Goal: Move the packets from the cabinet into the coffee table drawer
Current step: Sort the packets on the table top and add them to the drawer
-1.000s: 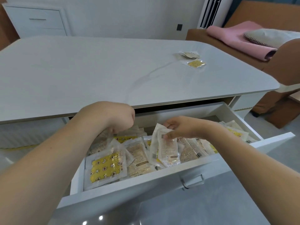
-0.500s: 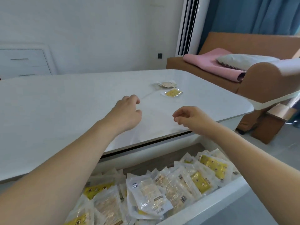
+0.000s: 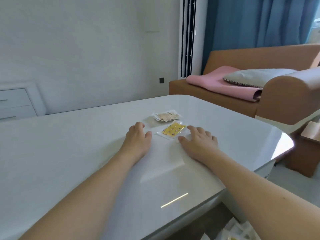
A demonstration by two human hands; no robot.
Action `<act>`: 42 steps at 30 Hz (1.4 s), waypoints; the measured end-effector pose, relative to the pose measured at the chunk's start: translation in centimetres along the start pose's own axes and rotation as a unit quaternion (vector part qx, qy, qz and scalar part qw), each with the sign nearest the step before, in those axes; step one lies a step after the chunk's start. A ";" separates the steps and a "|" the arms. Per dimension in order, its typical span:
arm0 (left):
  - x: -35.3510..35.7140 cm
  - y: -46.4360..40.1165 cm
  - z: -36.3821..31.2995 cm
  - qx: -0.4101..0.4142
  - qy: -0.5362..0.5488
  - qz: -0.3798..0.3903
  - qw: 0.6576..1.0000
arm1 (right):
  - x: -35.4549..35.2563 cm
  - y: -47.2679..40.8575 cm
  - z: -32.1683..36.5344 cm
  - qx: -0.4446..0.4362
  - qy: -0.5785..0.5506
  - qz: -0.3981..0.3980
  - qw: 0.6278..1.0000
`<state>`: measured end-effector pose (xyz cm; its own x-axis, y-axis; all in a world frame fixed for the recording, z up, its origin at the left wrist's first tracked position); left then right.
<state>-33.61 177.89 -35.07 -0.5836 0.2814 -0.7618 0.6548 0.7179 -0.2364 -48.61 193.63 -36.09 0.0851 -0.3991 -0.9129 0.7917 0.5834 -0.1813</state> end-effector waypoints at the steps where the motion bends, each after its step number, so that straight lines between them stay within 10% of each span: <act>1: 0.3 -1.6 0.0 0.000 -0.003 -0.002 1.000 | 0.2 -1.2 -0.1 0.005 0.005 -0.004 1.000; 9: 3.2 -12.8 -1.4 -0.167 -0.032 -0.003 0.985 | 1.7 -7.5 0.1 0.039 0.052 -0.026 0.998; 20: 5.2 -15.7 -2.1 -0.090 -0.093 0.059 0.990 | 0.7 -7.8 -0.9 0.002 -0.166 -0.073 0.983; 34: 1.8 -6.2 -0.6 -0.087 0.140 0.109 0.980 | -2.1 -2.0 -2.2 0.077 -0.553 -0.051 0.828; 42: 0.4 -4.6 -3.3 -0.124 0.031 0.215 0.968 | -2.2 0.1 -2.7 0.078 -0.583 -0.044 0.807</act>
<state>-38.48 176.78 -32.27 -0.3151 0.6204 -0.7182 0.7123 0.6547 0.2530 -50.35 196.46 -35.12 0.4640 -0.8820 0.0823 0.8846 0.4566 -0.0946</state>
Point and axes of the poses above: each hand's wrist, its own y-axis away from the middle knuckle, its own x-axis out of the palm, z = x × y, the point moved 3 cm from there along -y, towards the middle knuckle, and after that the axes turned 2 degrees about x, right-handed, at the moved point
